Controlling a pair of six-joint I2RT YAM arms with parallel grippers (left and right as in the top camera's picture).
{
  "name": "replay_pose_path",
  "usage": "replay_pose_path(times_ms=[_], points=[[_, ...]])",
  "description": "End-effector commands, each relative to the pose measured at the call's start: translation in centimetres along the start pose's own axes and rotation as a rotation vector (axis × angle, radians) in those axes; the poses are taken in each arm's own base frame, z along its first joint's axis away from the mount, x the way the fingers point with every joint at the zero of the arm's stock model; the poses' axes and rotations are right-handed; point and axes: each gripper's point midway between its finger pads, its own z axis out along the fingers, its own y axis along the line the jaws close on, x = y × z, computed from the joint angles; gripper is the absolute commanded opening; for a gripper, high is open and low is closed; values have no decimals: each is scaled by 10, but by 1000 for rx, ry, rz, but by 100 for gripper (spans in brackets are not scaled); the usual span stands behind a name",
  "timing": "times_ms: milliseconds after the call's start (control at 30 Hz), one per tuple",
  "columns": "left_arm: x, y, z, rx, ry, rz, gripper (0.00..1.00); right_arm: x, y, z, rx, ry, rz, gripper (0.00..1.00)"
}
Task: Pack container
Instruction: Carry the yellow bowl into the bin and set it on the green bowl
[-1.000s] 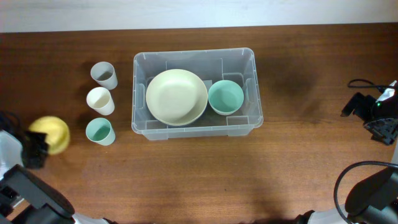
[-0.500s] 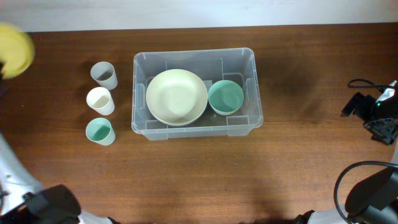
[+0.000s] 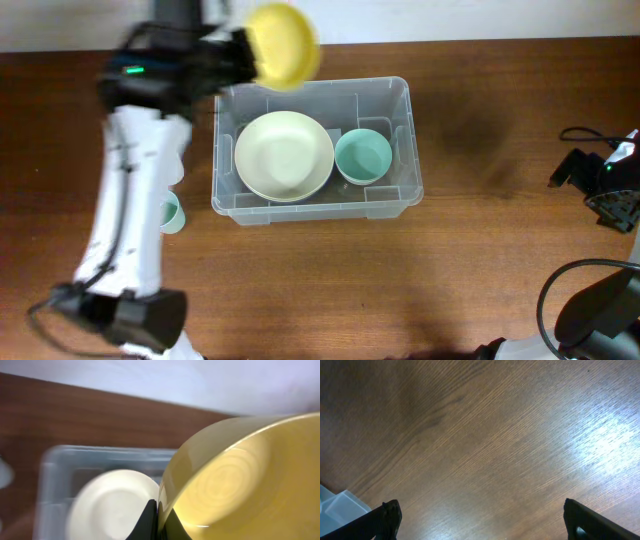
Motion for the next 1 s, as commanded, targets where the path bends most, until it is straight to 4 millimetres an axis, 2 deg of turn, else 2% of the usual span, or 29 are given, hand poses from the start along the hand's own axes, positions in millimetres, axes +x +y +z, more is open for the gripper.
replay_pose_path(times_ms=[0,100,200,333,400,567,967], points=[[24,-16,48,-64,58,89,1,0,0,-1,-3,-5,-6,99],[54,-32,89,-58,144,127,1,1,0,-1,-3,-5,-6,99],[83,-35,124,-69,225,149,1,1,0,-1,-3,-5,-6,99],[113,-32,157,-85,309,162,1,0,0,-1,-3,-5,-6,99],[125,-35,167,-62,347,182,1,1,0,-1,-3,-5,-6,99],[143,-40,178,-21,405,206,1,1,0,-1,-3,-5,-6,99],[169,-51,173,-6,482,283,2,0,0,-1,-3,-5,-6,99]])
